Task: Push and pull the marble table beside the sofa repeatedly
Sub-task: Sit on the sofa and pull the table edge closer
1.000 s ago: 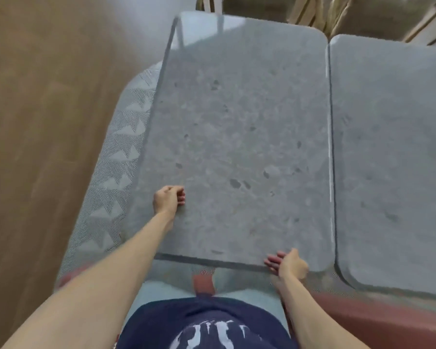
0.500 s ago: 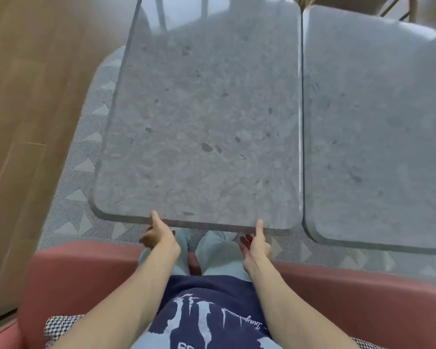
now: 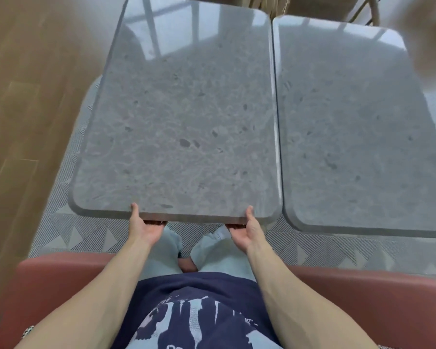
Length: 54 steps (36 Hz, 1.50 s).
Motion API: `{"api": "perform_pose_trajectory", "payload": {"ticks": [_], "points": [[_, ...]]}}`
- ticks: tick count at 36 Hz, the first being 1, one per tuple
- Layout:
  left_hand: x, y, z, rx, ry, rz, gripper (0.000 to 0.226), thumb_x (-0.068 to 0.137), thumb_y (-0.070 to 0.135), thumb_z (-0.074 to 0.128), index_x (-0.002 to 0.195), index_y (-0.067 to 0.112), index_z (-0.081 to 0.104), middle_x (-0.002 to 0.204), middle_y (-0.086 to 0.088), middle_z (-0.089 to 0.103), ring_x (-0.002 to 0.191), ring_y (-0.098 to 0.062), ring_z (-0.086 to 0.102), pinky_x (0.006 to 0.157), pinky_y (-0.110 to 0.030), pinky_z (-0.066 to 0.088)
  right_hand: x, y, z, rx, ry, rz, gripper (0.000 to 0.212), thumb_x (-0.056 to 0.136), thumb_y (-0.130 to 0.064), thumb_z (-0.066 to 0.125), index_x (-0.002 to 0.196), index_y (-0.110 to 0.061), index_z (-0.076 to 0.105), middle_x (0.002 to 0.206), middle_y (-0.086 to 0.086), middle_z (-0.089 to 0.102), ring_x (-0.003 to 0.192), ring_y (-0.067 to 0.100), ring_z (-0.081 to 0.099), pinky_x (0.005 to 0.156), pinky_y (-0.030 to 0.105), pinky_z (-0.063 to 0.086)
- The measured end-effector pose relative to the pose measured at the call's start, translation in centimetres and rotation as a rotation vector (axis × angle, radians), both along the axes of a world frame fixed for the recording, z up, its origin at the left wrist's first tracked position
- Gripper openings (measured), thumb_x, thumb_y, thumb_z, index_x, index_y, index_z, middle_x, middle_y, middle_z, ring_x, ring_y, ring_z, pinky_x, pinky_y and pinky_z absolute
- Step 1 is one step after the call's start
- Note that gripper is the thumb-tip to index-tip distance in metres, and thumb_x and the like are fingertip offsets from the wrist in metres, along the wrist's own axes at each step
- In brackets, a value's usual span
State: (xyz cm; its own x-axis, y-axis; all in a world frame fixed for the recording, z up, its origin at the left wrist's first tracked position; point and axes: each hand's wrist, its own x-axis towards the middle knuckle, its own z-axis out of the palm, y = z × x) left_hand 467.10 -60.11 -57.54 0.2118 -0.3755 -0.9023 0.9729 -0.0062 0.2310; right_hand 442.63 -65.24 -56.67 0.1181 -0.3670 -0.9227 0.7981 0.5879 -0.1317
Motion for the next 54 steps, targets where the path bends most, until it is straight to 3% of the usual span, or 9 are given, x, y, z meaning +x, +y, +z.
{"api": "perform_pose_trajectory", "payload": {"ticks": [8, 30, 44, 54], "points": [[-0.2, 0.8, 0.2, -0.023, -0.025, 0.014, 0.057, 0.097, 0.049, 0.054, 0.14, 0.012, 0.05, 0.142, -0.013, 0.055, 0.13, -0.032, 0.052, 0.112, -0.048, 0.038, 0.3, 0.5, 0.0, -0.034, 0.017, 0.024, 0.052, 0.096, -0.029, 0.06, 0.137, -0.001, 0.047, 0.138, 0.023, 0.056, 0.129, 0.038, 0.052, 0.111, 0.05, 0.041], [-1.0, 2.4, 0.5, -0.028, -0.046, 0.004, 0.056, 0.098, 0.046, 0.054, 0.141, 0.01, 0.047, 0.142, -0.014, 0.053, 0.131, -0.032, 0.051, 0.113, -0.047, 0.037, -0.6, 2.1, 0.3, -0.059, 0.024, 0.062, 0.051, 0.098, -0.026, 0.057, 0.14, 0.0, 0.044, 0.143, 0.023, 0.051, 0.134, 0.038, 0.047, 0.115, 0.049, 0.036], [-1.0, 2.4, 1.0, 0.016, -0.049, -0.008, 0.057, 0.099, 0.047, 0.052, 0.143, 0.011, 0.047, 0.145, -0.013, 0.051, 0.133, -0.03, 0.049, 0.113, -0.047, 0.036, -0.5, 2.3, 0.6, -0.035, 0.04, 0.091, 0.049, 0.098, -0.028, 0.058, 0.138, -0.002, 0.047, 0.138, 0.021, 0.056, 0.128, 0.037, 0.053, 0.11, 0.048, 0.041], [-0.7, 1.7, 1.6, 0.028, -0.04, -0.029, 0.055, 0.1, 0.046, 0.047, 0.142, 0.009, 0.048, 0.141, -0.016, 0.053, 0.124, -0.032, 0.053, 0.112, -0.047, 0.038, -0.4, 1.0, 1.5, -0.008, 0.033, 0.129, 0.047, 0.101, -0.03, 0.052, 0.135, 0.002, 0.05, 0.133, 0.025, 0.058, 0.123, 0.04, 0.055, 0.107, 0.048, 0.044]]}}
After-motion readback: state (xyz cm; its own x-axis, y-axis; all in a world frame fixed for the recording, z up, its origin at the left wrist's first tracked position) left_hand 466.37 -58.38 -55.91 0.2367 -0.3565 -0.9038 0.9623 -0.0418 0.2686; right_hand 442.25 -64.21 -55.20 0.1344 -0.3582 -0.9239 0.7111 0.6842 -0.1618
